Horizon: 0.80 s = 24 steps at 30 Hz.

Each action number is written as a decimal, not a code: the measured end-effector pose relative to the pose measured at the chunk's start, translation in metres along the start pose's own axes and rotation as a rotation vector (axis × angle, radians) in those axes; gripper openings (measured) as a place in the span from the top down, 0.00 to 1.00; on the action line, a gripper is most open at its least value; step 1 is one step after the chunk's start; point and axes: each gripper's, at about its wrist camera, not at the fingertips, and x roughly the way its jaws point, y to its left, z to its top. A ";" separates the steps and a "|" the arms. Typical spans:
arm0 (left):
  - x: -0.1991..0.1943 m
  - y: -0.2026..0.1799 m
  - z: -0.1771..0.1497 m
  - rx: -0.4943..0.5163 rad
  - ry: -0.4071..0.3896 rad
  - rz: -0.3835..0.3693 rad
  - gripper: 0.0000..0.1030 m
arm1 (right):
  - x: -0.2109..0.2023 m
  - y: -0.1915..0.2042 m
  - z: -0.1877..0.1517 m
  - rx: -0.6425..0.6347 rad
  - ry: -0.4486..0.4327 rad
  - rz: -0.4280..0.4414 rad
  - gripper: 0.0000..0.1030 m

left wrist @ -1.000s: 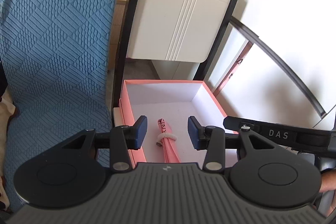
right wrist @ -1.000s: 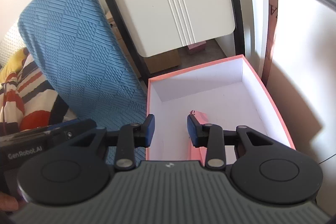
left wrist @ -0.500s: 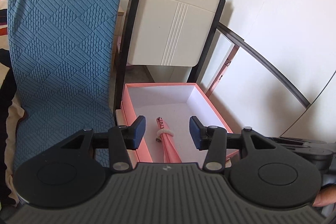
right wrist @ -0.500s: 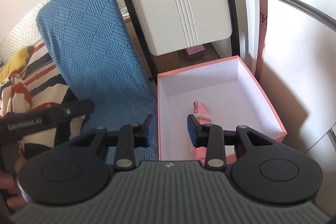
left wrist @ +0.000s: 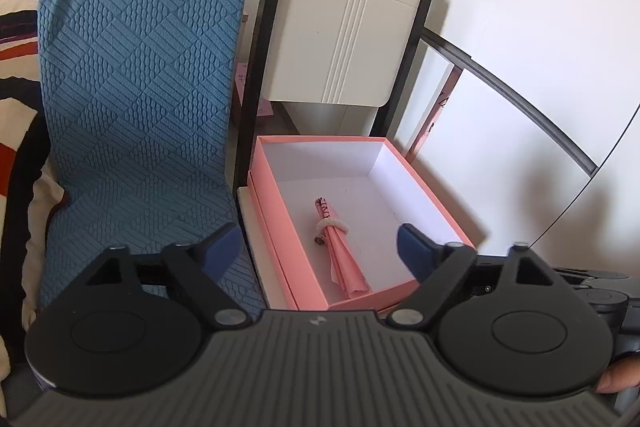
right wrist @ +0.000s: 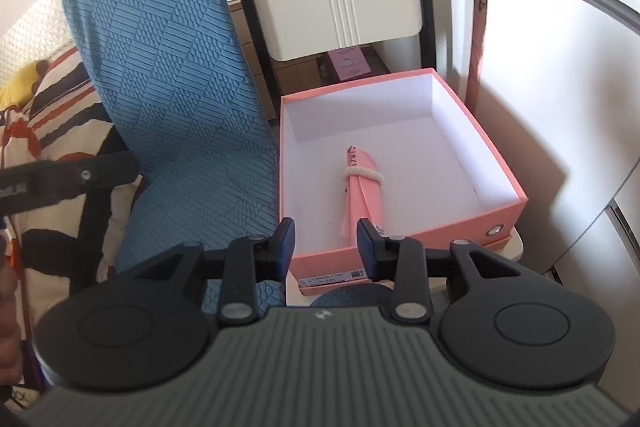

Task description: Organize objects

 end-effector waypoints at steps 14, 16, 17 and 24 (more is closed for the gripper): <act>0.011 0.012 -0.014 -0.023 0.046 0.051 0.00 | 0.010 0.002 -0.010 0.002 0.042 -0.036 0.16; 0.014 0.011 -0.014 -0.020 0.052 0.055 0.00 | 0.011 0.002 -0.011 0.001 0.047 -0.046 0.16; 0.014 0.011 -0.014 -0.018 0.054 0.053 0.00 | 0.012 0.002 -0.011 0.000 0.049 -0.049 0.16; 0.017 0.010 -0.015 -0.011 0.062 0.052 0.00 | 0.016 0.003 -0.011 -0.008 0.064 -0.059 0.16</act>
